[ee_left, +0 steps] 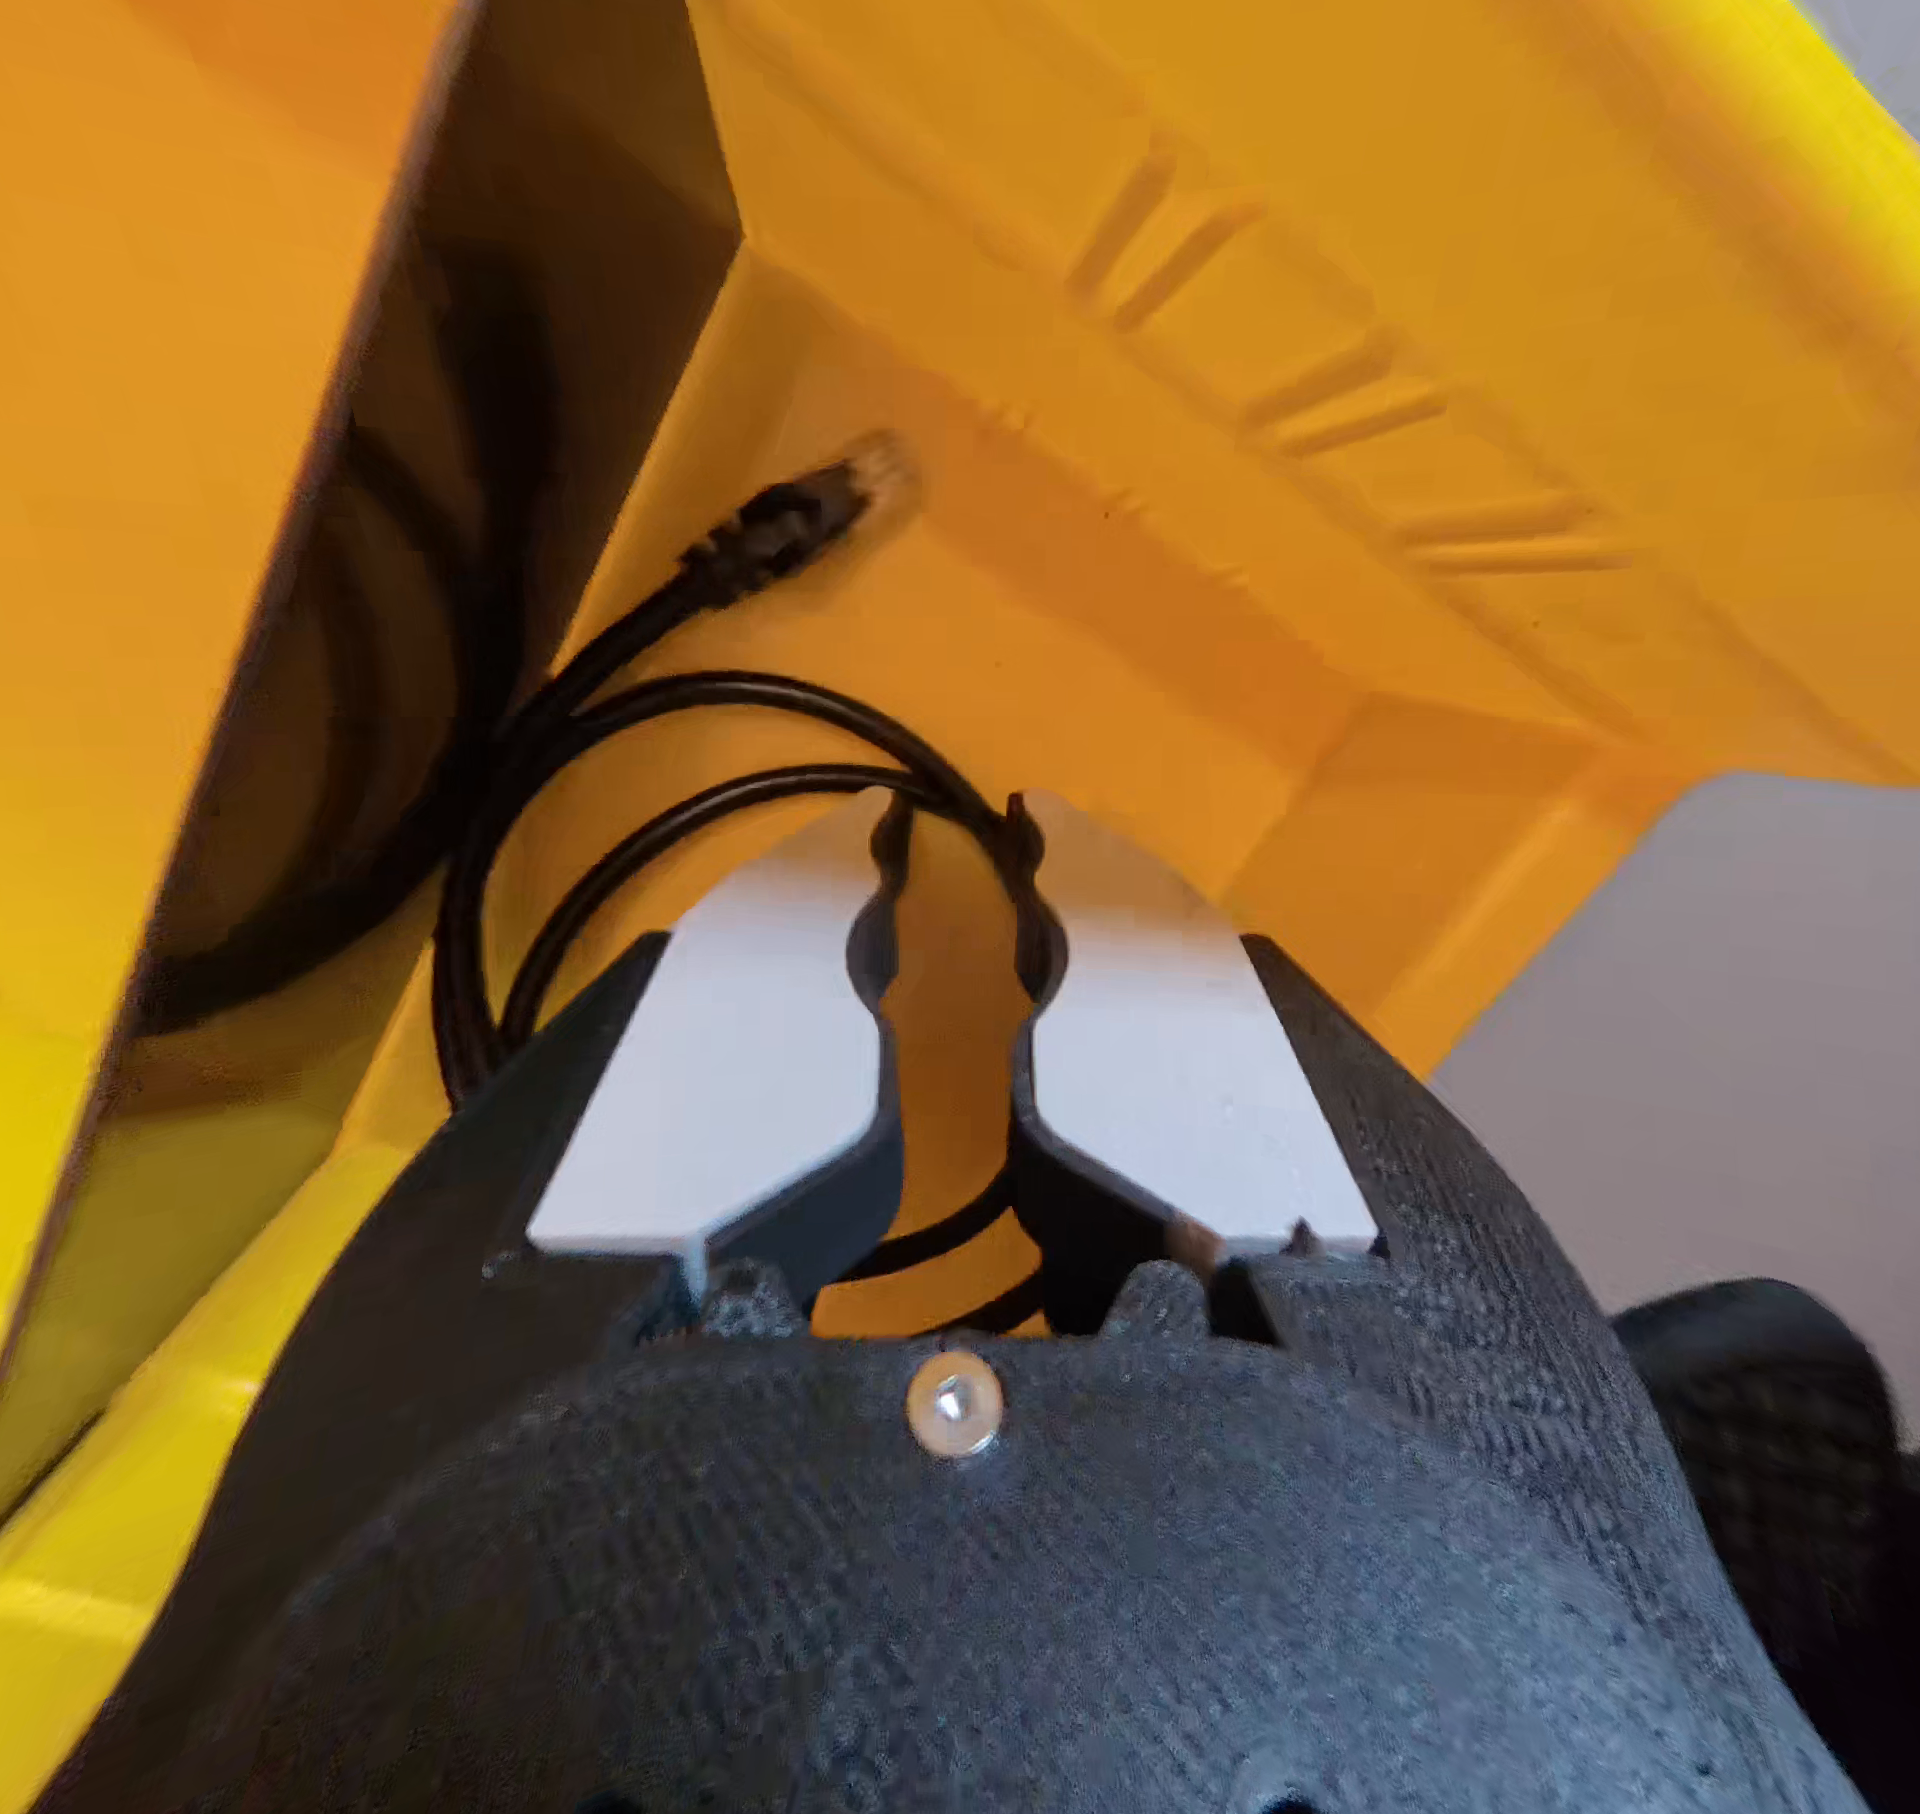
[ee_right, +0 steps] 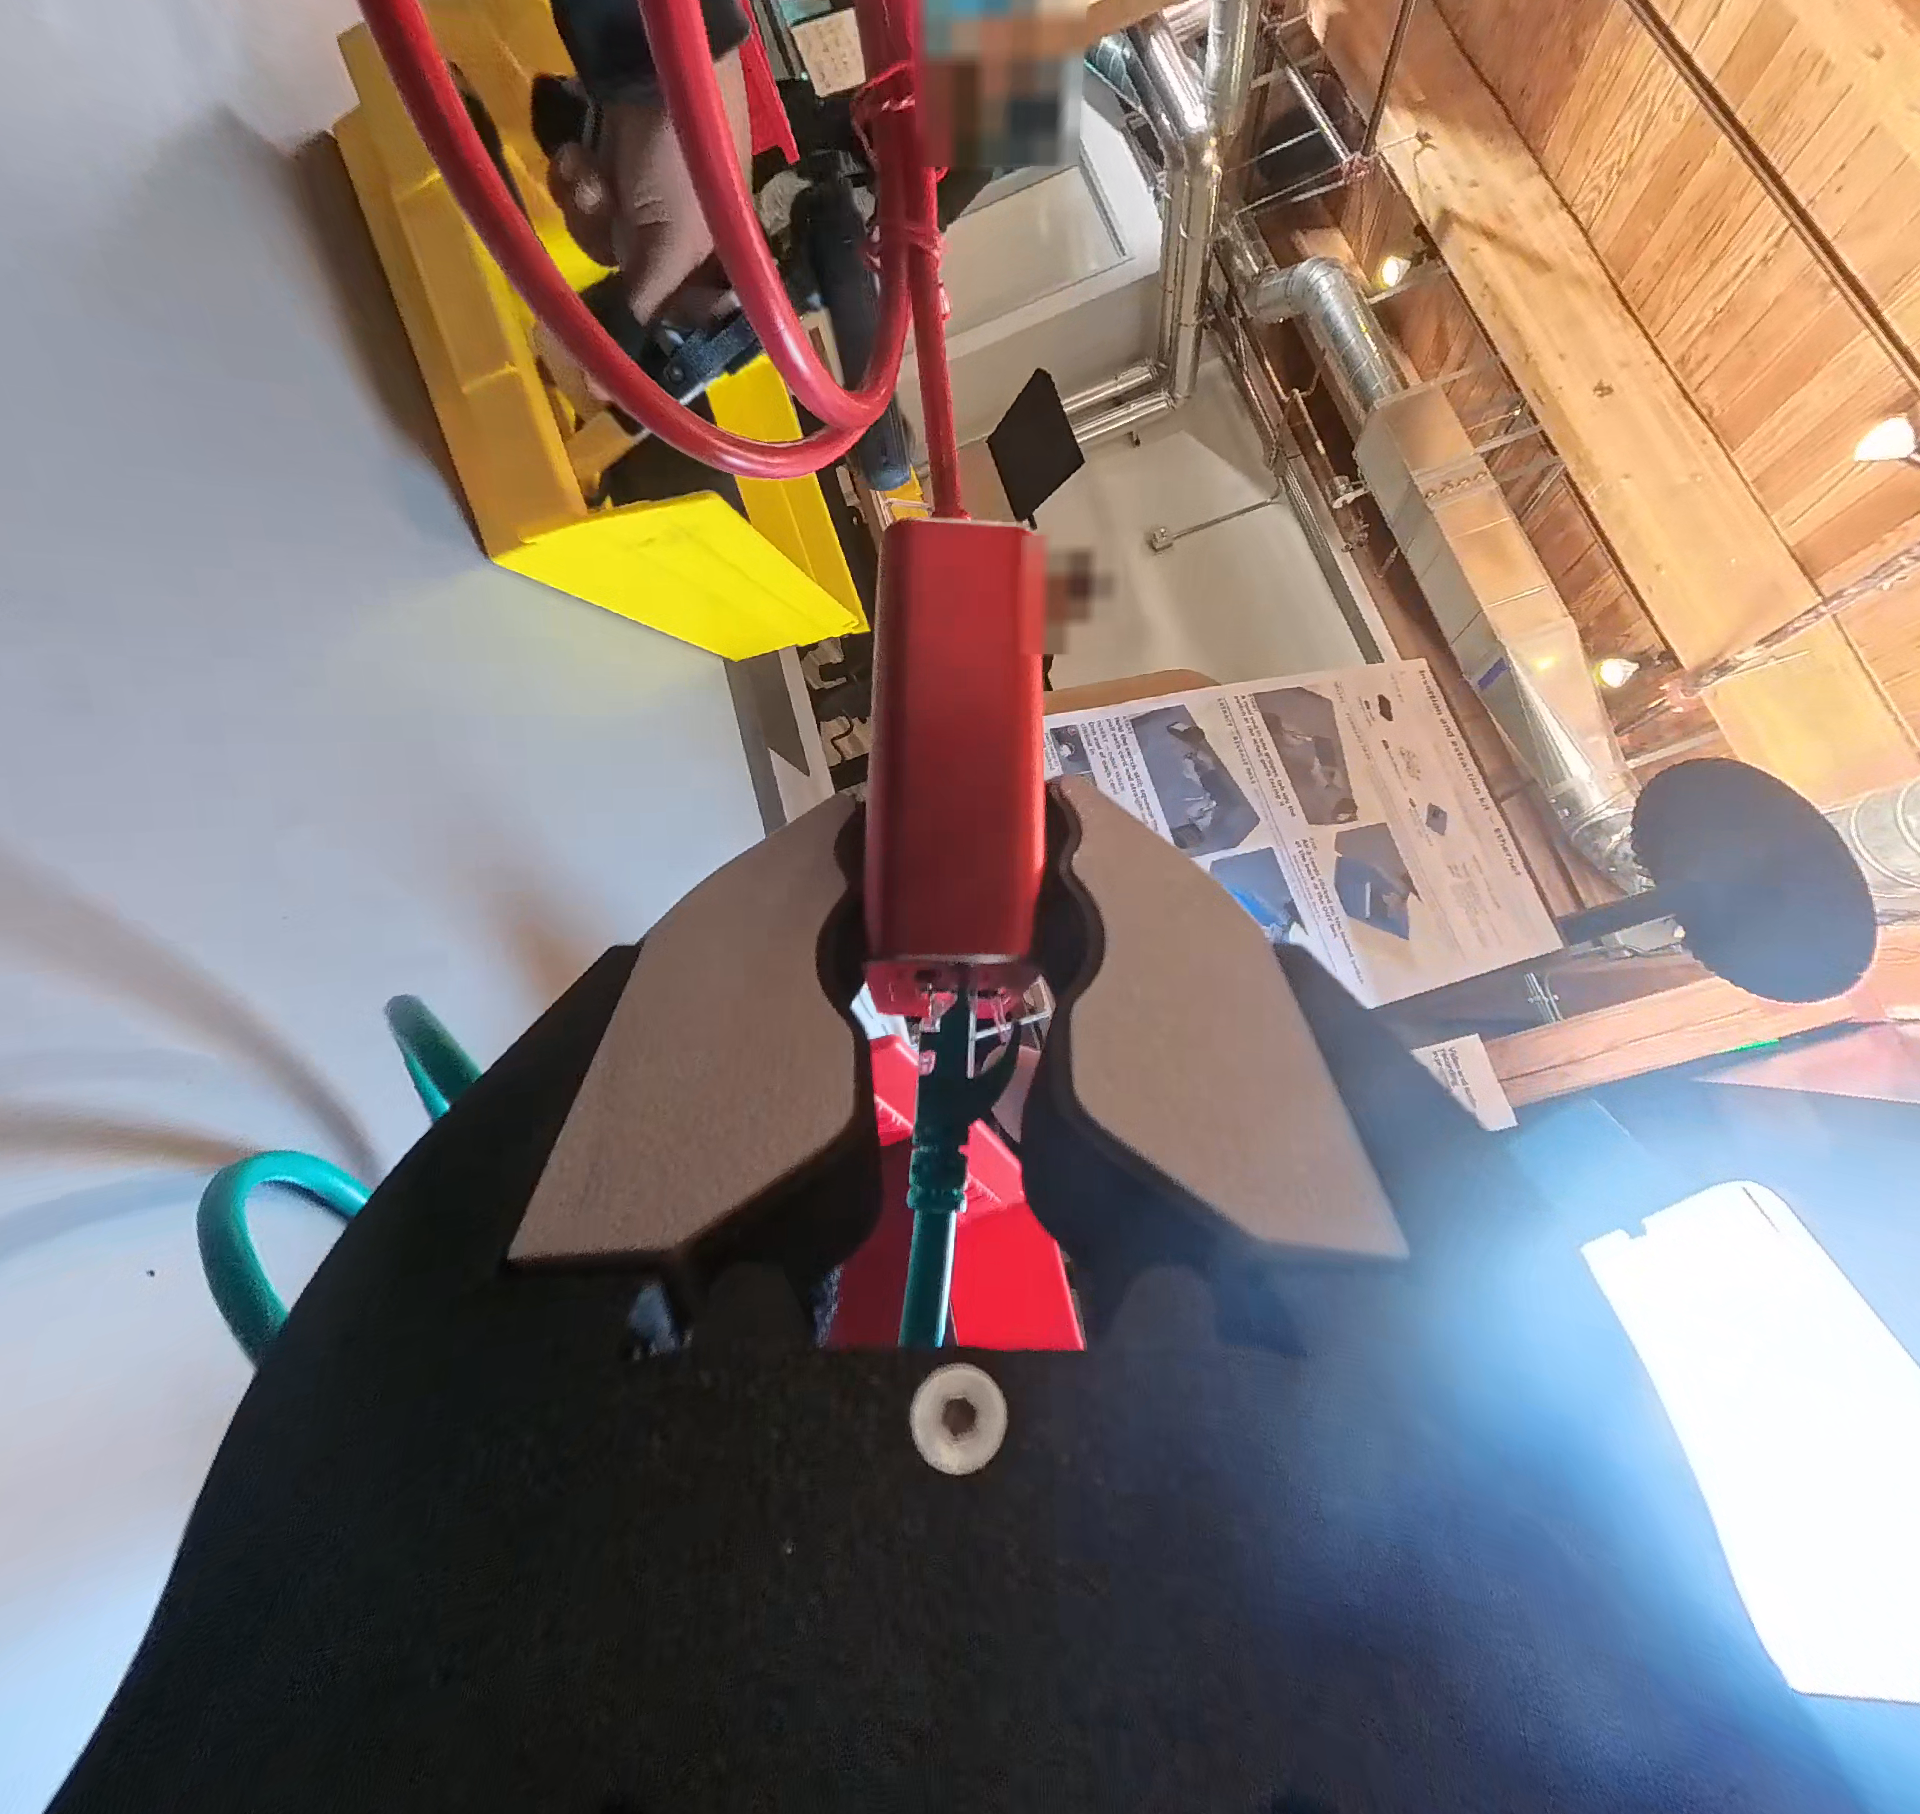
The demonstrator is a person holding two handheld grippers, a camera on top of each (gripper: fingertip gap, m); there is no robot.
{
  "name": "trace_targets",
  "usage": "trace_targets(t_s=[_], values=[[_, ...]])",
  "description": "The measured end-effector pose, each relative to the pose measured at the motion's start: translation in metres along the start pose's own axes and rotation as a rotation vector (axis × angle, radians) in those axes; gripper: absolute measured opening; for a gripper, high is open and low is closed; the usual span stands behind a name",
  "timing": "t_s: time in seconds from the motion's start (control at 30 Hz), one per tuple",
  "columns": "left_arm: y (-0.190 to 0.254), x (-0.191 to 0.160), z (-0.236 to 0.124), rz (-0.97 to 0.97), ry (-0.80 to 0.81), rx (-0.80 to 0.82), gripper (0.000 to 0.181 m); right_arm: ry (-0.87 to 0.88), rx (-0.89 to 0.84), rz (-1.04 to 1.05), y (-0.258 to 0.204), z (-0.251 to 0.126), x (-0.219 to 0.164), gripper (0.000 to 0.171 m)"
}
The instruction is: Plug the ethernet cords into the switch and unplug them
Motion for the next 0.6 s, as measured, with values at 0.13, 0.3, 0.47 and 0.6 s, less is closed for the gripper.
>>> trace_targets(t_s=[0.13, 0.3, 0.47, 0.6], values=[[0.005, 0.000, -0.016, 0.099, -0.026, 0.039, 0.008, -0.010, -0.011, 0.015, 0.003, -0.005, -0.005, 0.029], [0.027, -0.003, -0.084, 0.185, 0.086, 0.133, 0.005, -0.014, -0.036, 0.036, 0.007, -0.010, -0.009, 0.029], [0.087, -0.022, -0.138, 0.304, 0.171, 0.124, 0.005, -0.017, -0.052, 0.051, 0.009, -0.013, -0.012, 0.029], [0.150, -0.040, -0.129, 0.410, 0.187, -0.025, 0.004, -0.020, -0.055, 0.047, 0.009, -0.015, -0.012, 0.029]])
Point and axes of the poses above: each gripper's, where its closed fingertips meet, z out along the fingers, x out of its top, y = z × x across the jaws, the point moved 5 cm from there along -z, back along the fingers, and after that the axes turned 5 degrees about z, right-handed, at the moved point
